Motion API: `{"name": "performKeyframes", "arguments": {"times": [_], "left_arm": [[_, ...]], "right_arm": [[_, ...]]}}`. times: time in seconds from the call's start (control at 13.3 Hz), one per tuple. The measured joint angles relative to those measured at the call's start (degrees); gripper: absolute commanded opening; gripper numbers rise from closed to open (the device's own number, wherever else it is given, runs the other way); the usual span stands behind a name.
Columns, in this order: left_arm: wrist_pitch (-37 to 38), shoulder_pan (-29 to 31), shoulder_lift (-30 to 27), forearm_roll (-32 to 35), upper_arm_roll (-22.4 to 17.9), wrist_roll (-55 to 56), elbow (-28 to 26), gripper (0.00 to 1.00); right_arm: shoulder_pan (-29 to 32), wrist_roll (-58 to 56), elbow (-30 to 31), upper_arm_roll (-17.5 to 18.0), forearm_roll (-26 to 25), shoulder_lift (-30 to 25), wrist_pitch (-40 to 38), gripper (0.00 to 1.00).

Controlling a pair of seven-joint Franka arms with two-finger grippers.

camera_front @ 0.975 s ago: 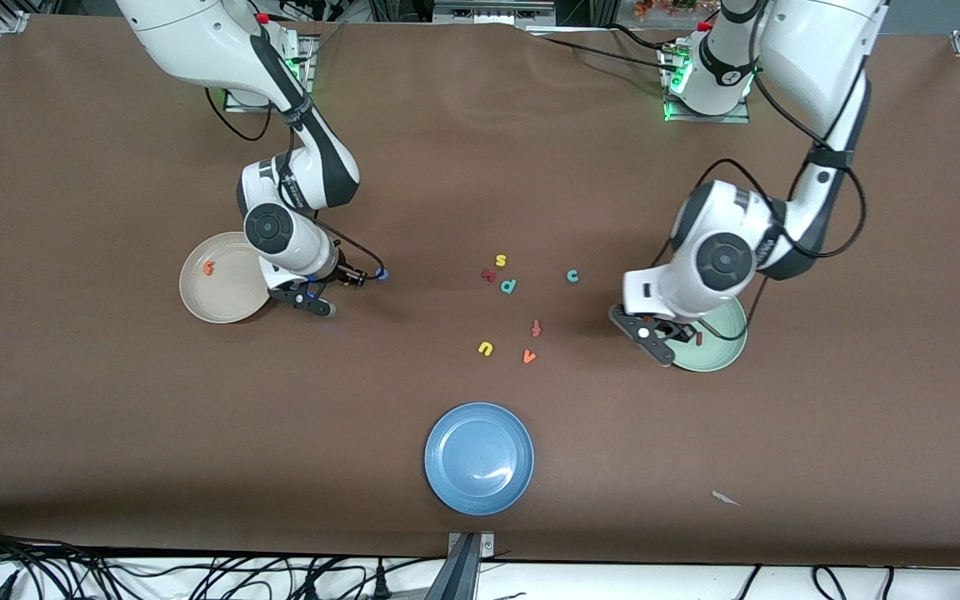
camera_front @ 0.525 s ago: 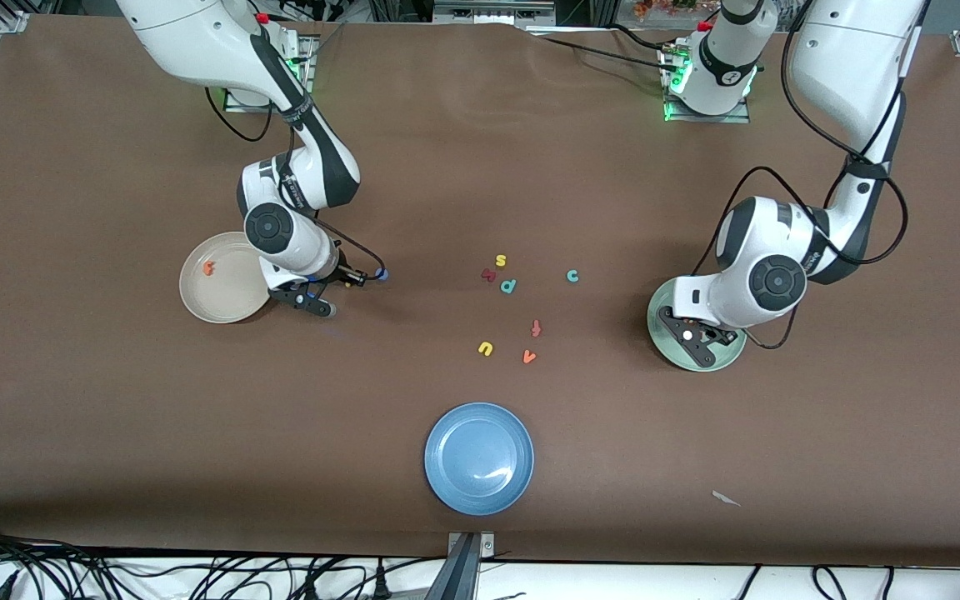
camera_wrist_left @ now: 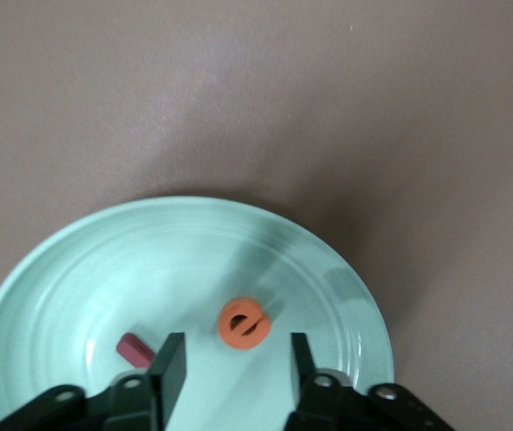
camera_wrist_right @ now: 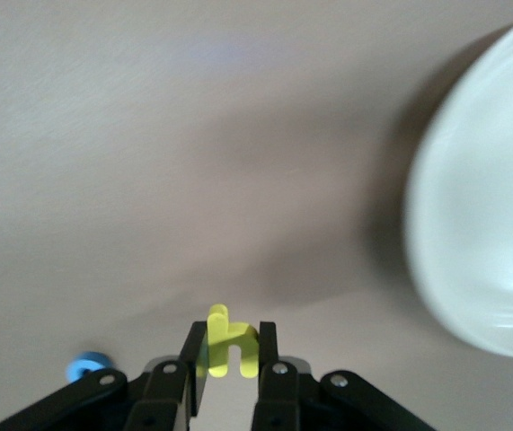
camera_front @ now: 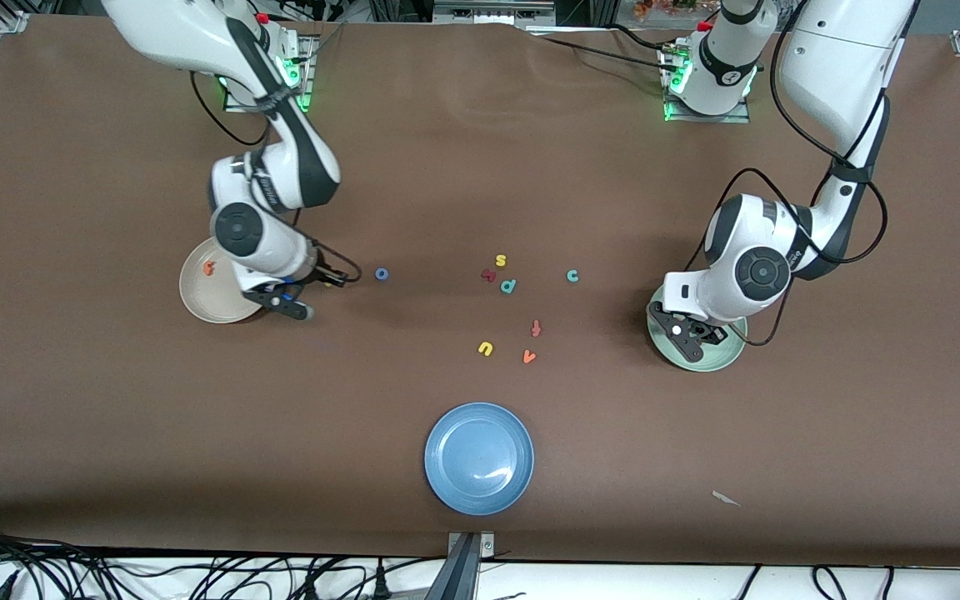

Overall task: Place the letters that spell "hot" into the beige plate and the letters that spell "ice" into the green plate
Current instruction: 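Release the orange e while the right gripper drops the yellow h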

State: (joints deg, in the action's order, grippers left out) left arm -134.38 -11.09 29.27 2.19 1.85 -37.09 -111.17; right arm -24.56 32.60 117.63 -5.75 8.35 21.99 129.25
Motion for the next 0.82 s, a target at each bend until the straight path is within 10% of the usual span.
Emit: {"name": "performKeyframes", "arguments": {"times": [0.38,0.67,0.82], "left_arm": [[1.49,-0.33,-2.55,-0.45,1.68,1.48,0.11,1.0],[1.88,-3.06,-2.65,-1.06,4.35,14.68,-0.07,1.0],[2.02,-3.34,-2.64,-1.07,6.36,22.48,-0.19,1.0]], "right_arm": [[0.67,-24.02,2.51,-13.64,-0.01,-0.59,-6.17,0.08],[0.83,-28.38,5.08,-14.94,-0.01,1.89,-5.9,0.13],[0.91,-29.31,5.21,-14.96,-0.01,2.99,-5.53,0.59]]}}
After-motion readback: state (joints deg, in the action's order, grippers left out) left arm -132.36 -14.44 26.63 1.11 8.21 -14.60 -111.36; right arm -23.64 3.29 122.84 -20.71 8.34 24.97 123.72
